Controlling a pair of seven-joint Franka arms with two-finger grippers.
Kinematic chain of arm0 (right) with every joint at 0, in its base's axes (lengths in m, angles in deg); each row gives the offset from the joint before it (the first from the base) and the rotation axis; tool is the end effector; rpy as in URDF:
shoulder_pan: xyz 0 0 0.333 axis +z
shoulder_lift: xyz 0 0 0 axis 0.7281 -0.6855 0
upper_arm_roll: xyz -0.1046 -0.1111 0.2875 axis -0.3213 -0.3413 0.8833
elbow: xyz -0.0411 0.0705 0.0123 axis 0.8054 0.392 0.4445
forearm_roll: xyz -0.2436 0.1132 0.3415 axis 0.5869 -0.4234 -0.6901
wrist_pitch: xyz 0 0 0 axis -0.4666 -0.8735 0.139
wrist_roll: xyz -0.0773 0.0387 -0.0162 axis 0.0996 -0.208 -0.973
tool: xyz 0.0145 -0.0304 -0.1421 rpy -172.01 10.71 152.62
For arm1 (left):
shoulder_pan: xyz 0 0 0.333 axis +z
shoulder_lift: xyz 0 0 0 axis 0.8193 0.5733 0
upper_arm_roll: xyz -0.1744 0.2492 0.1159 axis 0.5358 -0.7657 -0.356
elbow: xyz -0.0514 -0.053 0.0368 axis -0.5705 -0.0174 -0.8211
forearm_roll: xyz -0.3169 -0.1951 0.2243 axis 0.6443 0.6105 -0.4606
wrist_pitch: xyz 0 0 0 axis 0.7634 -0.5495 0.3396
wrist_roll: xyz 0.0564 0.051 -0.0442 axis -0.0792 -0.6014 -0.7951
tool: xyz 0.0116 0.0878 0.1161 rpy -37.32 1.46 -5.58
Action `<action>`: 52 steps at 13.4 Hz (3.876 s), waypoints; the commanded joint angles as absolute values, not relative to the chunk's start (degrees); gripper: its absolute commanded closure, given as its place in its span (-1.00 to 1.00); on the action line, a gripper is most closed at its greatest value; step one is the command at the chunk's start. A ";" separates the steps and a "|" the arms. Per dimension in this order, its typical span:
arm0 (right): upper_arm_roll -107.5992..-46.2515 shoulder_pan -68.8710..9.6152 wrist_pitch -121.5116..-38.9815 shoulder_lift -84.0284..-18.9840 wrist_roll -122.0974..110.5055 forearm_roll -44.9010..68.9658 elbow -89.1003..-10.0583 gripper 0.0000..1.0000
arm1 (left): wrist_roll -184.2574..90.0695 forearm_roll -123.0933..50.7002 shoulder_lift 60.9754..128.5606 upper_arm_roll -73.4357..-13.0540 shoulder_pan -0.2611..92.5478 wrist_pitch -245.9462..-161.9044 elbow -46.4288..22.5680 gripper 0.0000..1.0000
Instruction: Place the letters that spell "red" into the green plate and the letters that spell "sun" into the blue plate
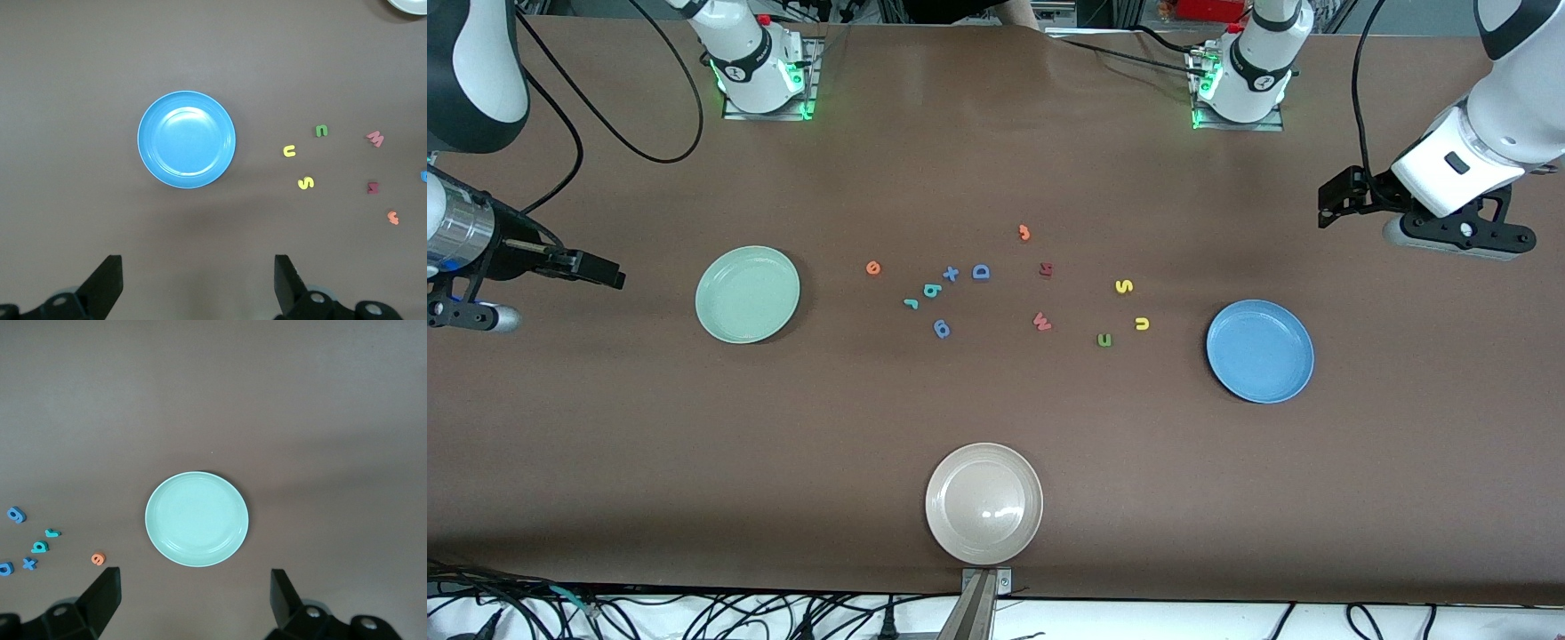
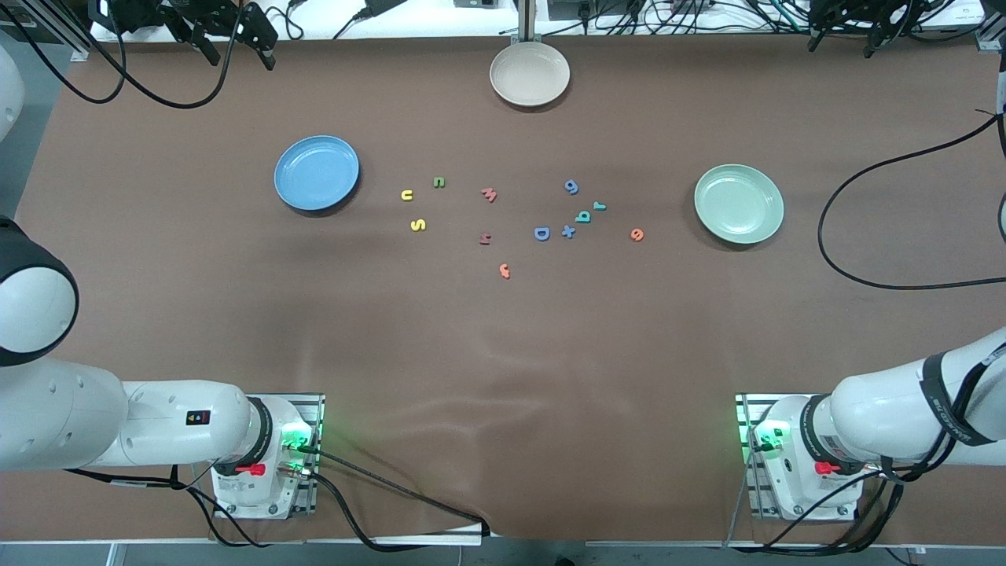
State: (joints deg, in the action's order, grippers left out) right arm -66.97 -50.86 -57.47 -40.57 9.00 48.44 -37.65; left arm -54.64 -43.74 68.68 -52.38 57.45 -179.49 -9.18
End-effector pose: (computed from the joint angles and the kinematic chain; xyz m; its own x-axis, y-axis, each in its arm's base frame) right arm 0.6557 0.0017 0.4889 0.9790 -0.1635 -0.1216 -0.1654 -0.9862 -0.0058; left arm 0.5865 -0.0725 0.5426 0.9887 -0.1338 -0.0669 -0.1324 -0.9909 0.0252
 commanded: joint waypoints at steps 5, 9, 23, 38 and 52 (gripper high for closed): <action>-66.82 -50.77 -57.96 -38.68 8.46 50.28 -40.29 -0.96 | -54.42 -42.11 69.23 -52.17 57.83 -178.87 -7.84 -1.00; -66.82 -50.77 -60.78 -36.30 8.38 50.28 -43.90 -0.96 | -54.34 -42.11 69.23 -52.17 57.83 -178.87 -7.76 -1.00; -66.82 -50.77 -60.16 -36.30 8.46 50.20 -43.81 -0.97 | -54.34 -42.02 69.23 -52.17 57.83 -178.96 -7.76 -1.00; -66.91 -50.77 -60.16 -36.74 8.81 50.11 -43.46 -0.97 | -54.34 -42.11 69.84 -52.08 57.66 -178.78 -7.76 -1.00; -66.82 -39.79 -63.33 -45.61 23.04 45.11 -41.80 -0.97 | -53.99 -39.31 86.27 -51.81 48.96 -187.82 -6.35 -1.00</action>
